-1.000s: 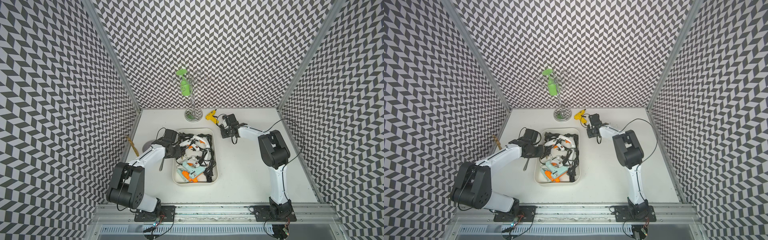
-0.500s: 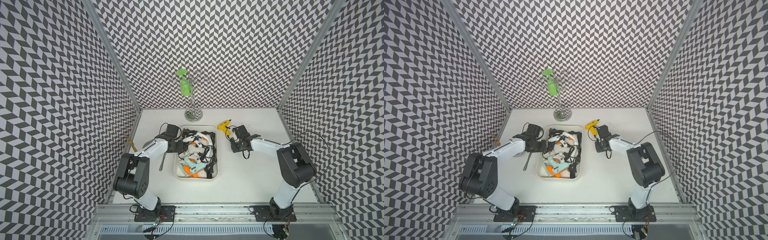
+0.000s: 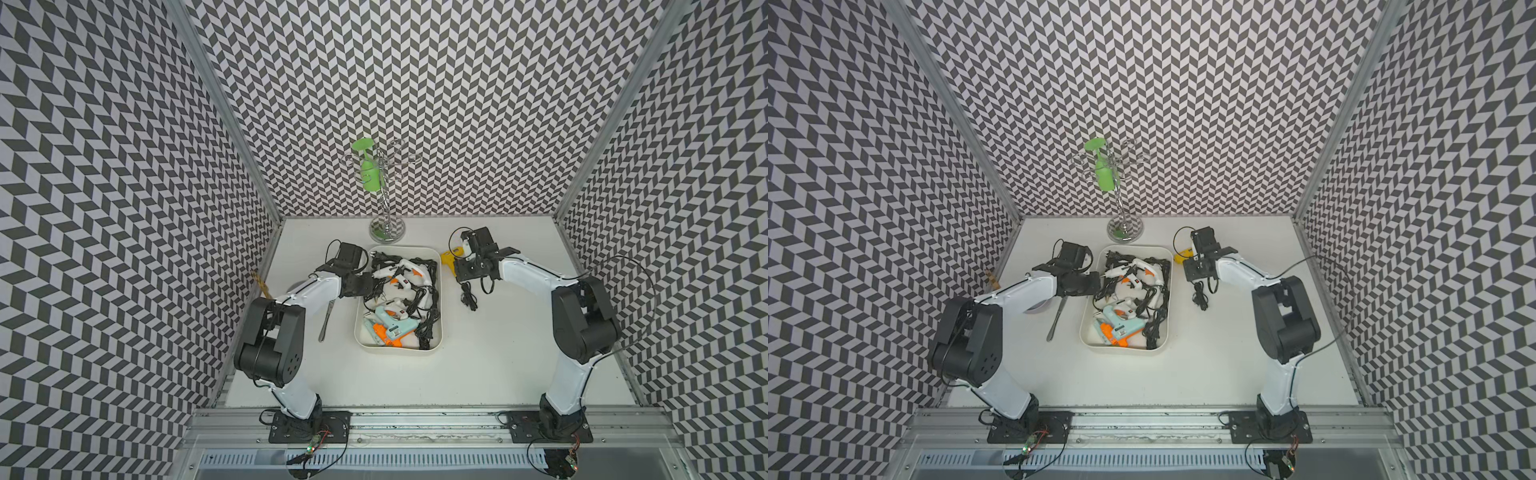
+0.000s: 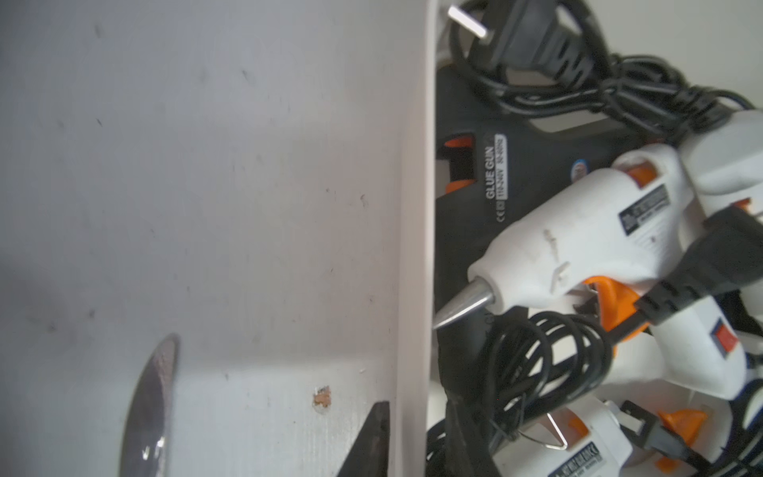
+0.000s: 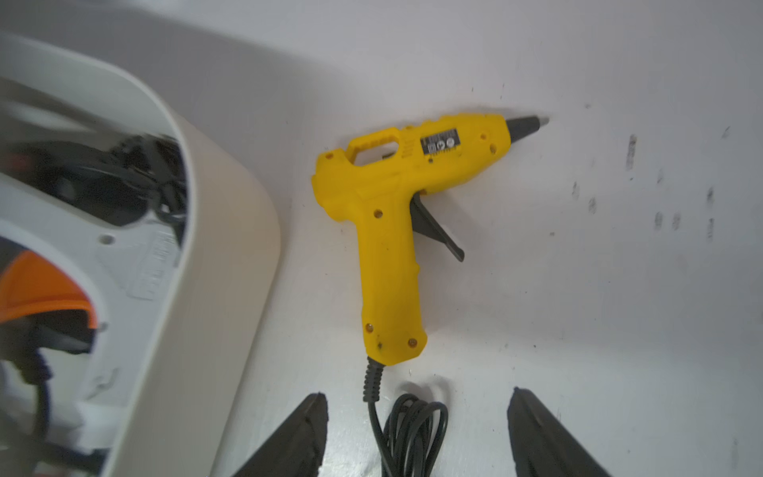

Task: Put the hot melt glue gun into the storage box
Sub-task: Pick up the hot melt adhesive gun from the center of the board.

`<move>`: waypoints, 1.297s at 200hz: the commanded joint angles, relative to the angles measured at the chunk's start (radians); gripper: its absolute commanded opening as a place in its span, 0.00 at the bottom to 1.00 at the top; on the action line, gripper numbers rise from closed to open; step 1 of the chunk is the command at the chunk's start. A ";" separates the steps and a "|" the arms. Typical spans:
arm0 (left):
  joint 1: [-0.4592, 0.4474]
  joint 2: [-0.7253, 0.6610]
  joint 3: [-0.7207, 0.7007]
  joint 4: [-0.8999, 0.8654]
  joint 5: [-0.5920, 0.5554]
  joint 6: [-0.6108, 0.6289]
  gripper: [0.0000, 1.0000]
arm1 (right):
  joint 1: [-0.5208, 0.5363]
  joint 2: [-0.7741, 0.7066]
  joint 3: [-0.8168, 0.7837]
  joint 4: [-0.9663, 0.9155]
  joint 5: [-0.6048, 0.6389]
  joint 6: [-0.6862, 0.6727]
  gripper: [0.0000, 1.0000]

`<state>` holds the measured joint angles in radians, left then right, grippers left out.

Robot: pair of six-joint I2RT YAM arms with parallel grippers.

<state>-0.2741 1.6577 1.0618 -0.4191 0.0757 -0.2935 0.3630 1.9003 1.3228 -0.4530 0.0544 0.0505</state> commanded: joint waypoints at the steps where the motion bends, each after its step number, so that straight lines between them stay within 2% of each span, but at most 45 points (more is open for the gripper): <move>1: 0.012 -0.097 -0.006 0.046 0.012 -0.022 0.41 | -0.004 0.037 0.003 0.024 -0.023 -0.027 0.72; 27: 0.015 -0.162 0.013 0.033 0.015 -0.032 0.51 | -0.004 0.065 -0.012 0.086 -0.044 -0.040 0.71; 60: 0.015 -0.193 0.037 0.013 0.009 -0.020 0.52 | -0.004 0.107 -0.010 0.127 -0.092 -0.058 0.70; 92: 0.015 -0.193 0.045 0.000 0.011 -0.016 0.53 | -0.004 0.163 0.007 0.145 -0.080 -0.065 0.66; 145: 0.013 -0.194 0.063 0.003 0.063 -0.031 0.54 | -0.004 0.195 -0.008 0.190 -0.097 -0.075 0.48; 177: 0.013 -0.185 0.064 0.017 0.115 -0.040 0.54 | -0.003 0.202 0.004 0.180 -0.092 -0.078 0.28; 202: 0.012 -0.177 0.072 0.034 0.184 -0.057 0.55 | -0.001 0.144 -0.043 0.202 -0.060 -0.063 0.16; 240: -0.012 -0.163 0.101 0.072 0.312 -0.095 0.59 | 0.003 -0.091 -0.163 0.236 -0.026 -0.039 0.12; 259: -0.029 -0.153 0.109 0.107 0.381 -0.155 0.60 | 0.019 -0.202 -0.189 0.216 -0.019 -0.043 0.11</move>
<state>-0.2802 1.4929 1.1347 -0.3813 0.3317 -0.3897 0.3653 1.8595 1.1385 -0.2699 0.0105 -0.0051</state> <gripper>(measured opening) 0.600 0.344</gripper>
